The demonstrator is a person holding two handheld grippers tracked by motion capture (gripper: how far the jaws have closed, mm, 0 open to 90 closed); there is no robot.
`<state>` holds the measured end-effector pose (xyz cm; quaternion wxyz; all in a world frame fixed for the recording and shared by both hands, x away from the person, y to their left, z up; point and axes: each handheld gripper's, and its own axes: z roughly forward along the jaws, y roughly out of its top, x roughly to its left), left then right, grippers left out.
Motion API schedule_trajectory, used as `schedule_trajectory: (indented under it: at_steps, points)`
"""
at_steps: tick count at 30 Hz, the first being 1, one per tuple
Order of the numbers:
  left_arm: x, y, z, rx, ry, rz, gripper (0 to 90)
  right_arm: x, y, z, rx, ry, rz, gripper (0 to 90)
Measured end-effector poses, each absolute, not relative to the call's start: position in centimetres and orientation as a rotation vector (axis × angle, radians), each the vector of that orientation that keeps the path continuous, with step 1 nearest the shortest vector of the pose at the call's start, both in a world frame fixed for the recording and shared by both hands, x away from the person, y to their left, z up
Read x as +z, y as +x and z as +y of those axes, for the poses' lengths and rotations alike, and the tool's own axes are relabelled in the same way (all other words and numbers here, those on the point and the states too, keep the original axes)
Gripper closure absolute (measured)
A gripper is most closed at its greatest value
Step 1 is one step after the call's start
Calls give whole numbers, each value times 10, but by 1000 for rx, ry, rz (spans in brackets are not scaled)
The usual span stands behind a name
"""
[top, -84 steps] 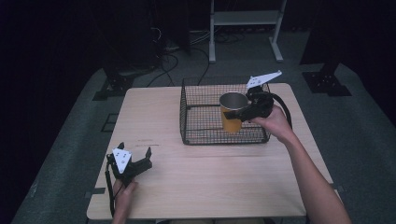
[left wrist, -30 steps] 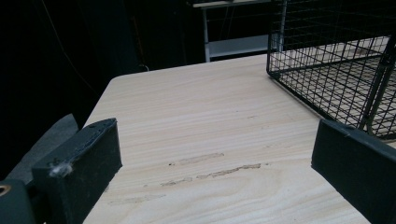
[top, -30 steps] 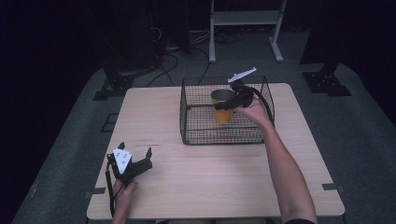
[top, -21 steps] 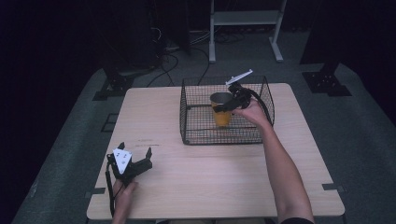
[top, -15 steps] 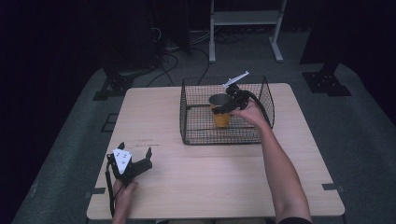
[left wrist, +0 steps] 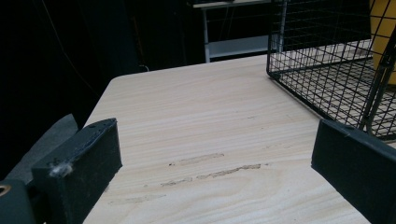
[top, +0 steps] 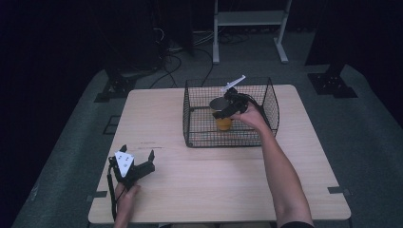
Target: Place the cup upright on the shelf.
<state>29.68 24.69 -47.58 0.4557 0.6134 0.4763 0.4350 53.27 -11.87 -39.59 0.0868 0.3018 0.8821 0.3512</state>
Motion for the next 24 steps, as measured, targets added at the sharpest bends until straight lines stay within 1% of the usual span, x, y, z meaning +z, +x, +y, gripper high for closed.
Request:
schedule_trajectory:
  at_steps: [11,24]
  points:
    - [-476,297,247,1071,1512,1175,8,-399,532,-118,992,869,2636,123]
    - [-476,297,247,1074,1515,1172,8,-394,526,-114,993,833,2633,80]
